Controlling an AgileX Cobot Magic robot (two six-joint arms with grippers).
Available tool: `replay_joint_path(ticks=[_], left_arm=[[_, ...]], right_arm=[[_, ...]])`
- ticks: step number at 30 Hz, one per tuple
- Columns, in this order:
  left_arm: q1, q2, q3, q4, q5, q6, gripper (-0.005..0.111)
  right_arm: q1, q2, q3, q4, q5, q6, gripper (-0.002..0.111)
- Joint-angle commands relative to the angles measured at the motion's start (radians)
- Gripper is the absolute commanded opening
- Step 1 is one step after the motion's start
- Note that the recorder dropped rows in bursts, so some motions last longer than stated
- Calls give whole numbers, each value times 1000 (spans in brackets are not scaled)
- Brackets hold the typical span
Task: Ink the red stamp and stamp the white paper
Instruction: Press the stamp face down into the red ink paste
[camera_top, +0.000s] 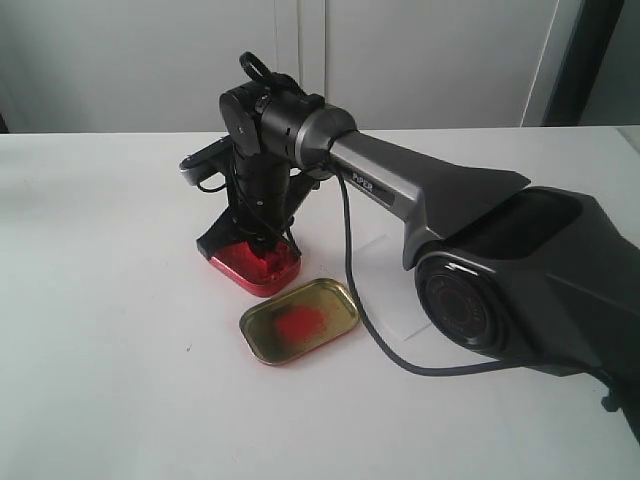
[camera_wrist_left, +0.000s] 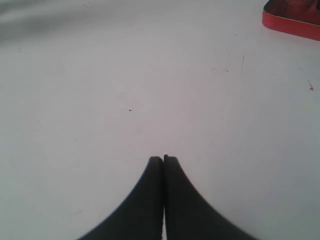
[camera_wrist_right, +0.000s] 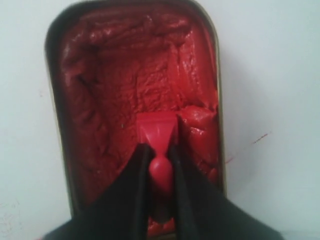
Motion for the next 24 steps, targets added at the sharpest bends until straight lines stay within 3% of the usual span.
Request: replay_joint_path(ticks=[1,24], left_arm=[[3,-4,4,-1,-2,-8,0],[3,-4,4,-1,-2,-8,0]], right_arm=[[-6,-2,-10,-22,8,-59,0],[-2,72,5,-10,8,-88,0]])
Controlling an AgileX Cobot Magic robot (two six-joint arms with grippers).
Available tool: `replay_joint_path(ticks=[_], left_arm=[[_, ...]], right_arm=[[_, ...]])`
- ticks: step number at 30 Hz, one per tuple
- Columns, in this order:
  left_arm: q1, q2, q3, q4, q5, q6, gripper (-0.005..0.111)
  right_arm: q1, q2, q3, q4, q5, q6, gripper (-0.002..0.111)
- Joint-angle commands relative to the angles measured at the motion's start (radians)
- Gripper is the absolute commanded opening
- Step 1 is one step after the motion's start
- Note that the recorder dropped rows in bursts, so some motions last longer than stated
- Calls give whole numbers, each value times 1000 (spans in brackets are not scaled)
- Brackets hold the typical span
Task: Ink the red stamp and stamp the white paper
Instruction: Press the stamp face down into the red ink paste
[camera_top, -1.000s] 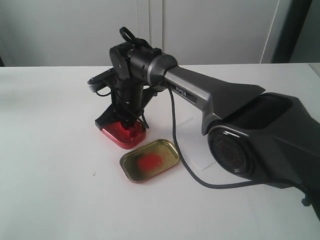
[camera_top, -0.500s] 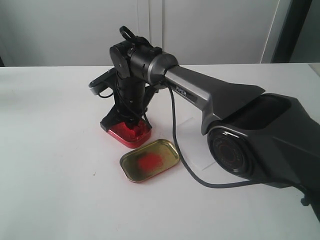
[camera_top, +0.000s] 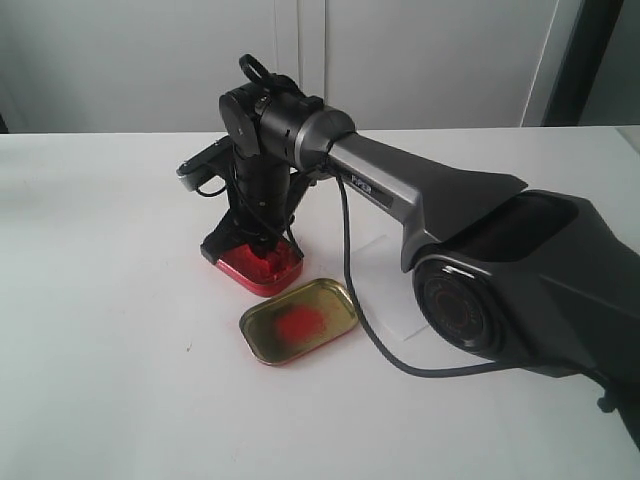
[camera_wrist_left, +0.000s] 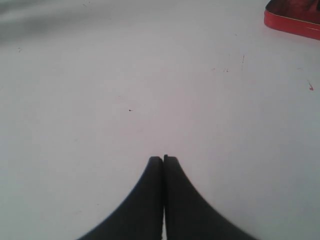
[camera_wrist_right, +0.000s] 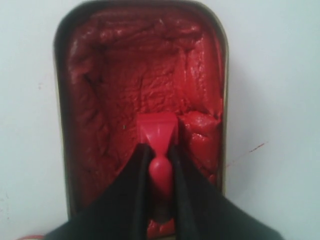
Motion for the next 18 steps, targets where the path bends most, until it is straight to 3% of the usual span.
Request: replay_joint_path(ticks=[1,18], left_arm=[[3,-4,4,-1,-2,-8,0],[3,-4,4,-1,-2,-8,0]], right_arm=[[-2,43,18,-2,1,-1,0],[-12,-98,16,28,-29,82,0]])
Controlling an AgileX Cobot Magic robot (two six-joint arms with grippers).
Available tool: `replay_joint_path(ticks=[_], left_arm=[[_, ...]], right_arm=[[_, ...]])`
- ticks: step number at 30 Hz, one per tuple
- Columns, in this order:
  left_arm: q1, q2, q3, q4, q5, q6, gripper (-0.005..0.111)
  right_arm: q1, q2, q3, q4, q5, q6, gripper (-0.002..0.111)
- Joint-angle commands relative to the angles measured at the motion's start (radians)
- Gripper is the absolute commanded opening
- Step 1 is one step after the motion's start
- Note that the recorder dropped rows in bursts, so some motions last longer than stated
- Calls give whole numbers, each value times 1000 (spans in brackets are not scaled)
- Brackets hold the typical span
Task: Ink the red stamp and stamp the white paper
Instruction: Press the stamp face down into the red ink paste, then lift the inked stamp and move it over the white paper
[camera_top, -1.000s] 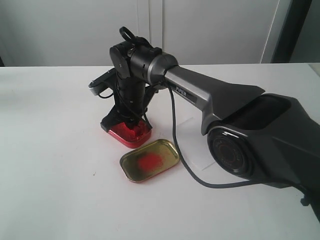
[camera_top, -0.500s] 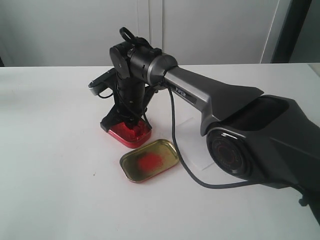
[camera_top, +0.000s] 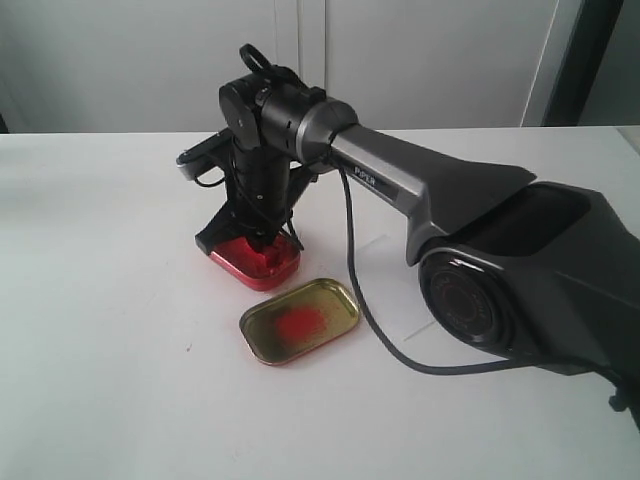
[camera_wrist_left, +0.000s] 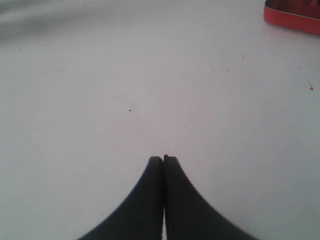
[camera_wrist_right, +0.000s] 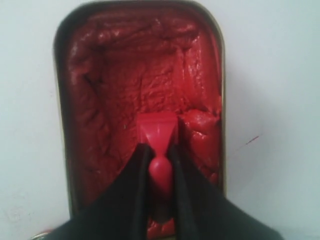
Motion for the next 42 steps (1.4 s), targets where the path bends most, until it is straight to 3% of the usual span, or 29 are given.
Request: replay_joint_path(ticks=[1,18,42], left_arm=[[3,-4,4,-1,-2,-8,0],[3,-4,4,-1,-2,-8,0],[3,-4,4,-1,-2,-8,0]], right_arm=[[-14,-53,2,32,-19,20,0],[-100,-21,4,248,7,44,0],[-120,-16,4,334,11,44,0]])
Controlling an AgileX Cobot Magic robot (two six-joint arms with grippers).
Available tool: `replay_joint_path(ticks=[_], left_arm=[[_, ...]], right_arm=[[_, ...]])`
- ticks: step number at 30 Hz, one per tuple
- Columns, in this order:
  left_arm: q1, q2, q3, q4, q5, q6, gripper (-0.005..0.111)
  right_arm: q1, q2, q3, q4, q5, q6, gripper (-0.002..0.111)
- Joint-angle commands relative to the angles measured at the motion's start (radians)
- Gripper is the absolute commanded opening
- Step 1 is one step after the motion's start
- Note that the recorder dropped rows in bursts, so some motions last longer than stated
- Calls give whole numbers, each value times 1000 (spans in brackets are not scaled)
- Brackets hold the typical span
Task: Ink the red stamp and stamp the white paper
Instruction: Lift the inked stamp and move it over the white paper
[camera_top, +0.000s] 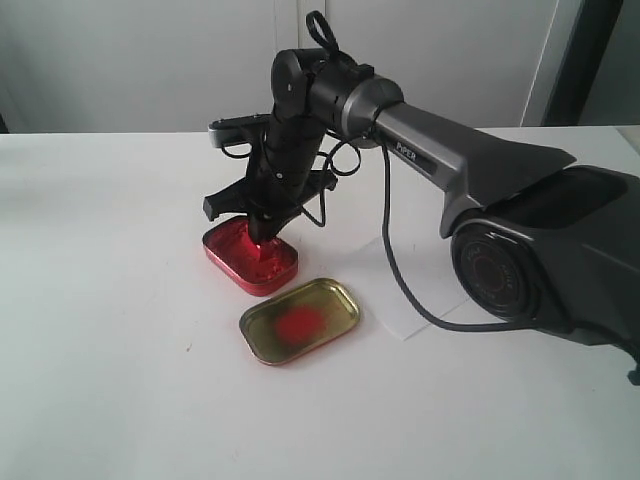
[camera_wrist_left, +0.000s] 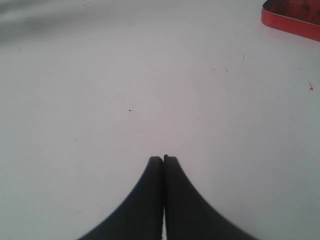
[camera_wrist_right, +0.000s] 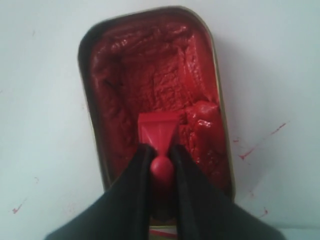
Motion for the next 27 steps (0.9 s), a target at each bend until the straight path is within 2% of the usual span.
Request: replay_joint_path(ticks=[1,10,15,27], left_arm=[[3,-4,4,-1,-2,-8,0],[3,-4,4,-1,-2,-8,0],[3,-4,4,-1,-2,-8,0],[3,-4,4,-1,-2,-8,0]], right_arm=[[-18,-7,4,51,1,1,0],[-20,-54,11,80,1,-1,0],[-21,-132,128,70,1,-65,0],[-113,-327,414,49,1,-158,0]])
